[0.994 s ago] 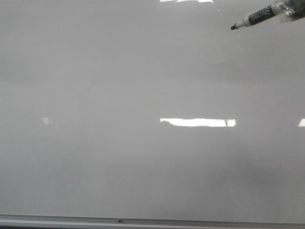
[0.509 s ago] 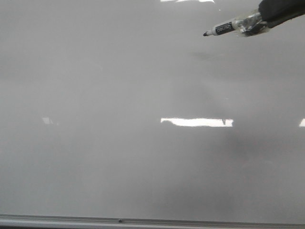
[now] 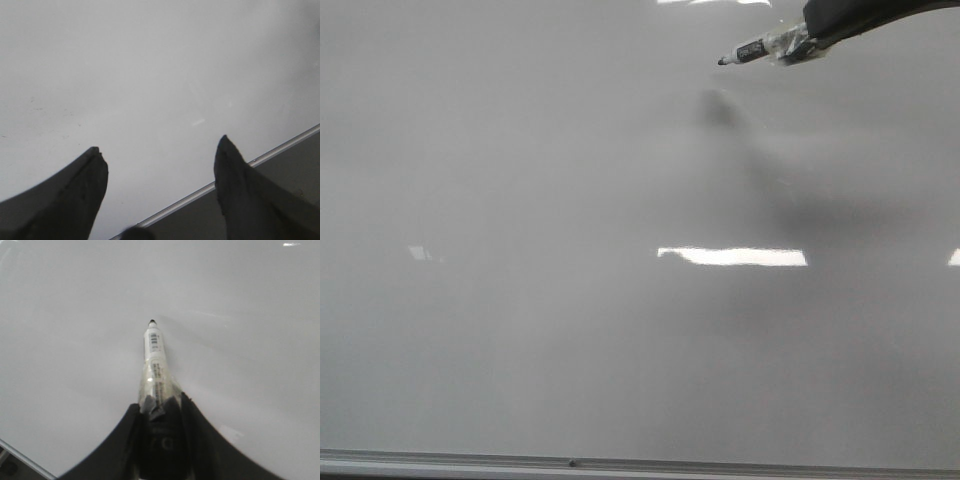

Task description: Write number 4 on whiteboard

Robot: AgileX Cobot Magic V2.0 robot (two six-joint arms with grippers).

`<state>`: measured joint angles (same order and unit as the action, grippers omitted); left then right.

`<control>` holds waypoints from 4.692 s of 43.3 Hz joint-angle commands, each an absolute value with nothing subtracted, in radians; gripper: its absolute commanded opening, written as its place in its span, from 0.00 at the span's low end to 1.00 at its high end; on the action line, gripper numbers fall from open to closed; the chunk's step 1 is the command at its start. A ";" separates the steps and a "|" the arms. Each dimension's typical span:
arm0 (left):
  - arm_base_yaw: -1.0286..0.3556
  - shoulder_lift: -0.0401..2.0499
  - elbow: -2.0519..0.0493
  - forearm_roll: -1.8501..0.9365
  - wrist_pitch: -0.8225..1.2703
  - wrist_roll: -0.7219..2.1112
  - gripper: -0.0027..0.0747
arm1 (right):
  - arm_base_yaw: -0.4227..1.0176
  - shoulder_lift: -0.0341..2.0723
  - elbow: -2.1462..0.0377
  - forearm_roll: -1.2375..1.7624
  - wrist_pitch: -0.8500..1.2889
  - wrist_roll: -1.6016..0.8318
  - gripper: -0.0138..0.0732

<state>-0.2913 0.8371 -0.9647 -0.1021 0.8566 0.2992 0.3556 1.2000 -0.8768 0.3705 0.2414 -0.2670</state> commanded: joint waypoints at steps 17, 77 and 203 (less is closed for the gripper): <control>-0.289 0.832 -0.990 -0.116 0.786 0.291 0.60 | 0.377 1.269 -0.918 0.349 0.222 -0.274 0.08; -0.289 0.832 -0.990 -0.116 0.784 0.291 0.60 | 0.328 1.210 -0.924 0.322 0.241 -0.310 0.08; -0.999 1.464 -1.227 -0.263 0.628 0.641 0.03 | 0.514 0.943 -0.929 0.341 0.957 -0.692 0.78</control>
